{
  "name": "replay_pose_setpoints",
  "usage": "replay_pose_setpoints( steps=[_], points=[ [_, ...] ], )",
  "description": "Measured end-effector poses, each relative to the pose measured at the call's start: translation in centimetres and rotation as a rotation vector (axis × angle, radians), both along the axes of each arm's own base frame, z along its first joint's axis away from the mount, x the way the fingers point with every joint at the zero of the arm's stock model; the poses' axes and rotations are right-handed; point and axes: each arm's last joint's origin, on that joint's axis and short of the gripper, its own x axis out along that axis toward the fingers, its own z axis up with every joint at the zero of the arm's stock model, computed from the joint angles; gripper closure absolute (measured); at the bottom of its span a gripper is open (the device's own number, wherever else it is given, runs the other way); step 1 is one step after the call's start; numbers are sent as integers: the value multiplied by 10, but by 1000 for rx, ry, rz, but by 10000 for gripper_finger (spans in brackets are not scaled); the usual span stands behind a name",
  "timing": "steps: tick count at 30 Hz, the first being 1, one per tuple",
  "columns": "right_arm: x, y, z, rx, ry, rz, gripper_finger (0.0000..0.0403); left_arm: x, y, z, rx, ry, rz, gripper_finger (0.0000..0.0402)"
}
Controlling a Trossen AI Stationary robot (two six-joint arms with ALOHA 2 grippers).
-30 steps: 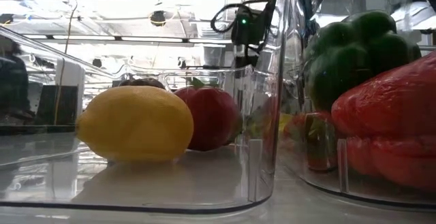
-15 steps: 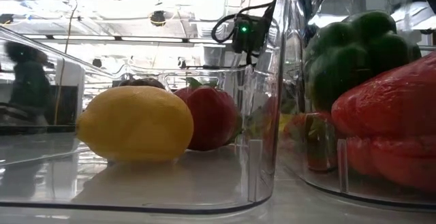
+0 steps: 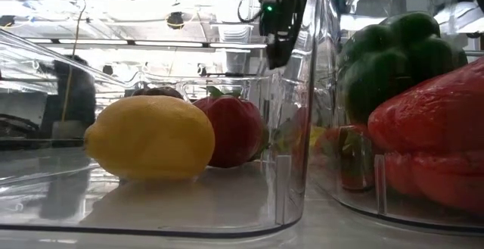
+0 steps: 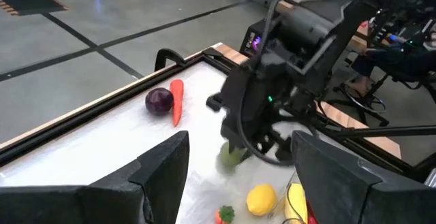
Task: Sort produce into baskets
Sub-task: Put the lime into the left transparent bin
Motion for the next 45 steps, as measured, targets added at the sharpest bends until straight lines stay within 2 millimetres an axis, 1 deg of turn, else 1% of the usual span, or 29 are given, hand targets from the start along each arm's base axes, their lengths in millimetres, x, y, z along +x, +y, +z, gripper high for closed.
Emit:
replay_pose_setpoints(
  steps=[3,6,9,12,16,19,24,28,33,35,37,41,45],
  points=[
    [-11,-7,-1,21,43,-38,168,0,0,0,0,0,0,158],
    [-20,-11,-8,34,102,-52,102,0,0,0,-1,0,-1,158],
    [-27,-12,-19,44,142,-61,58,0,0,0,-1,0,-2,158],
    [-31,-12,-30,45,137,-63,37,0,0,0,-1,0,-2,158],
    [-32,-11,-48,38,86,-82,38,0,0,0,-1,0,-2,158],
    [-31,-11,-55,32,42,-98,47,0,0,0,-1,1,-2,158],
    [-30,-12,-59,22,3,-85,73,0,0,0,12,6,0,158],
    [-30,-12,-60,18,5,-84,98,0,0,0,23,10,-3,158],
    [-30,-12,-59,17,5,-86,107,0,0,0,23,10,-3,158],
    [-28,-12,-55,19,10,-95,108,0,0,0,20,9,-3,158],
    [-23,-11,-44,20,14,-89,109,0,0,0,13,7,-8,158],
    [-8,0,-8,-2,-49,6,110,-2,0,2,16,1,-15,158],
    [5,23,37,-28,-202,112,108,-7,1,7,38,-31,-25,158]
  ],
)
